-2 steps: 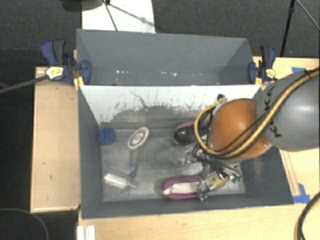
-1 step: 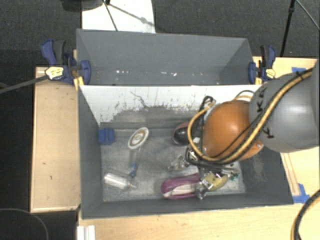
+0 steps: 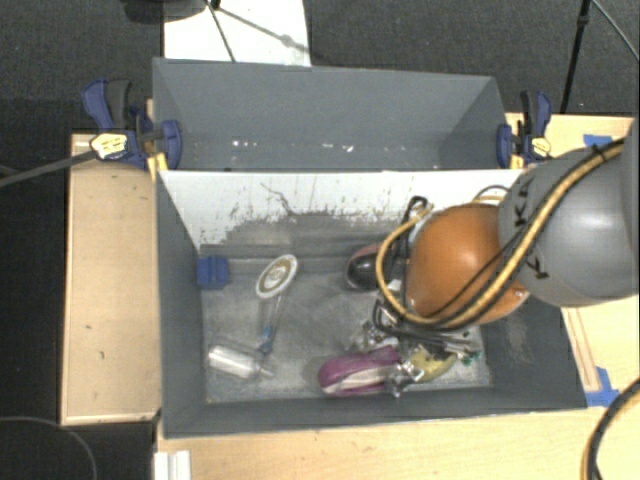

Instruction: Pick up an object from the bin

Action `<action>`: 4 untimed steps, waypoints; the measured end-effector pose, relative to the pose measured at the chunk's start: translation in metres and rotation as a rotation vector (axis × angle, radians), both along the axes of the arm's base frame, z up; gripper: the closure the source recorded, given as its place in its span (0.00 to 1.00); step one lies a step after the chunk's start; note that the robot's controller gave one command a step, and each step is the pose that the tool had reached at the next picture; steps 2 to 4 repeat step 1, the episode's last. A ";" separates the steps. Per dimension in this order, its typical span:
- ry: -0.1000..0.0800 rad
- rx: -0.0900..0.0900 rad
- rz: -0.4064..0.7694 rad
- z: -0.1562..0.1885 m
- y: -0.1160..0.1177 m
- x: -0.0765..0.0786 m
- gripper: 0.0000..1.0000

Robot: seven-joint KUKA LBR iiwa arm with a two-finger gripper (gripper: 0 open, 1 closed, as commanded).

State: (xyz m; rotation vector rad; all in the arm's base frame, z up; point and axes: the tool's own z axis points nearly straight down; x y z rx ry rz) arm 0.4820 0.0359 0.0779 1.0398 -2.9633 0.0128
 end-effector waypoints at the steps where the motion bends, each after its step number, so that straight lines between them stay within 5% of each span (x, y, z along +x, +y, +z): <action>1: -0.007 0.008 0.104 0.141 -0.005 0.001 1.00; 4: -0.007 0.008 0.104 0.141 -0.005 0.001 1.00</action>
Offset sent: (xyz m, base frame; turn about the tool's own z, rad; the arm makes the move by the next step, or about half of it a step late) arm -0.0010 -0.0046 0.1371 -0.1069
